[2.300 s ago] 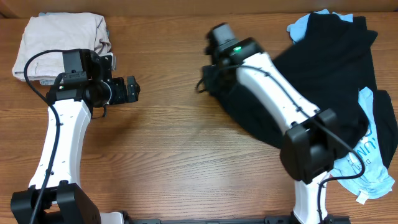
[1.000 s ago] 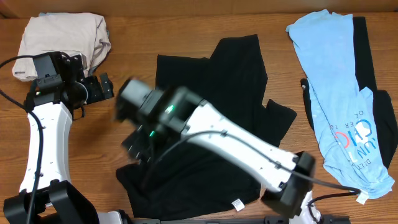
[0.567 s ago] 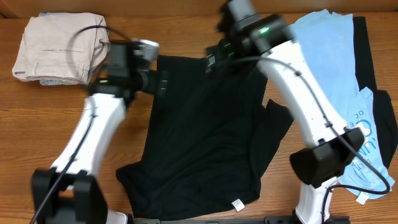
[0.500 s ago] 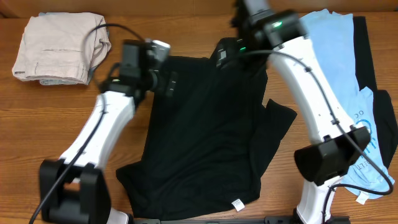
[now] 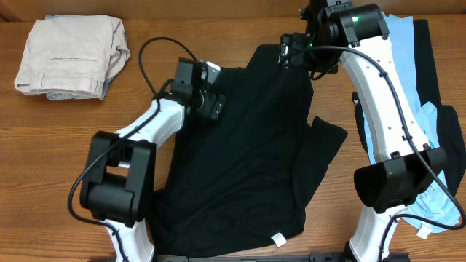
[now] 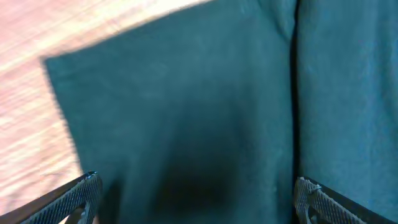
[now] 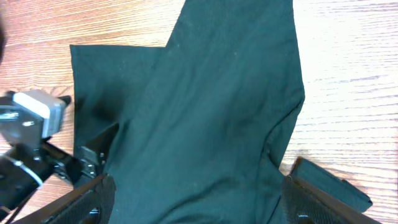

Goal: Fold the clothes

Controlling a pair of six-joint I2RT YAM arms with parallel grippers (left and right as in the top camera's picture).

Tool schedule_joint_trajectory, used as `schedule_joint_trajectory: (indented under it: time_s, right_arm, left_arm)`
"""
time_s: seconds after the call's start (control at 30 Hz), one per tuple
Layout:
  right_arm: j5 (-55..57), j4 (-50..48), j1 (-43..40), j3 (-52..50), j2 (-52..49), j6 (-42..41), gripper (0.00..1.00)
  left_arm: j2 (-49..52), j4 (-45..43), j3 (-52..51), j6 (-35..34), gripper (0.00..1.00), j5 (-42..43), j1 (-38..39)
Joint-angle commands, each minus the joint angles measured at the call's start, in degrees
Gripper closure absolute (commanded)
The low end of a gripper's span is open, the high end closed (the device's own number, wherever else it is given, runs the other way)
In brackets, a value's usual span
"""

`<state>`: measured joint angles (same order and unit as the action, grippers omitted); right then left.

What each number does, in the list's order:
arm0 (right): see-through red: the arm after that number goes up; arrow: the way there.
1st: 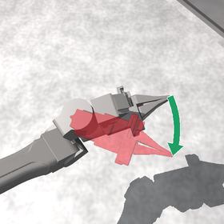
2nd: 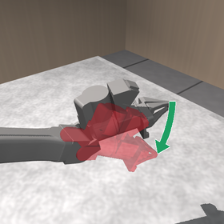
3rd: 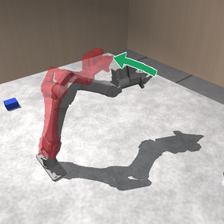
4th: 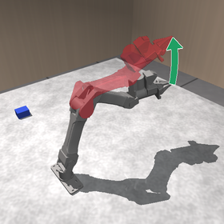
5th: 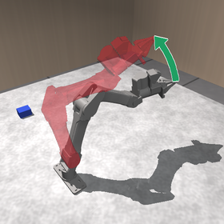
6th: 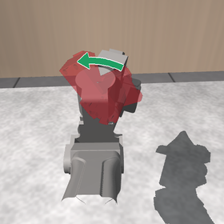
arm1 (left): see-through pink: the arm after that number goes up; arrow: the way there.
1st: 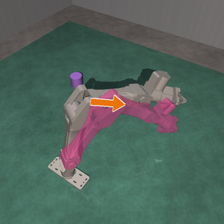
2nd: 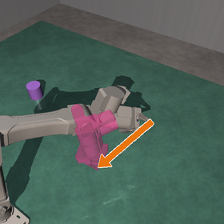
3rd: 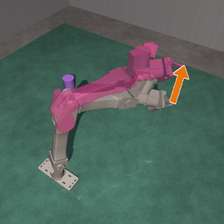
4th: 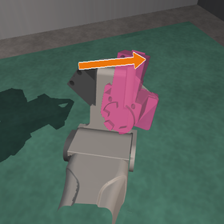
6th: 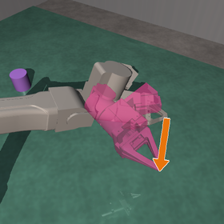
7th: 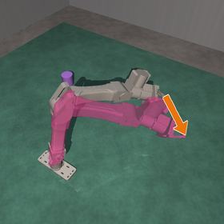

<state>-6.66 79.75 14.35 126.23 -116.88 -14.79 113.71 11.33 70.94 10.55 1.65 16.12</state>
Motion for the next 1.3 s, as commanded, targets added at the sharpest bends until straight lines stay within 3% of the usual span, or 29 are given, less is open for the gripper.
schedule_joint_trajectory:
  time_s: [0.0, 0.37, 0.73, 0.87, 1.07, 1.27]
  right_arm:
    - [0.22, -0.39, 0.2, -1.7, 1.88, -0.07, 0.11]
    - [2.78, -0.59, 0.2, -3.69, 1.79, -0.07, 0.07]
    - [3.61, -5.42, 0.13, -16.65, 1.77, -0.5, 0.05]
    - [3.63, -7.69, 0.13, -24.0, 1.7, -1.79, 0.05]
    - [4.26, -13.22, -0.52, -33.48, 1.68, -3.87, 0.05]
    - [4.02, -21.62, -1.09, -42.86, 1.68, -6.49, 0.24]
  left_arm:
    - [2.95, 0.76, 0.92, 0.85, 0.0, -0.5, 0.31]
    - [4.72, 8.76, 0.92, -8.44, 0.0, -14.56, -1.9]
    - [4.74, 23.3, 0.92, -17.29, 0.0, -15.58, -15.69]
    - [4.74, 30.1, 0.92, -18.51, 0.0, -15.37, -22.51]
    - [4.72, 33.55, 0.92, -19.82, 0.0, -13.81, -26.36]
    - [4.72, 37.05, 0.92, -19.82, 0.0, -7.28, -26.16]
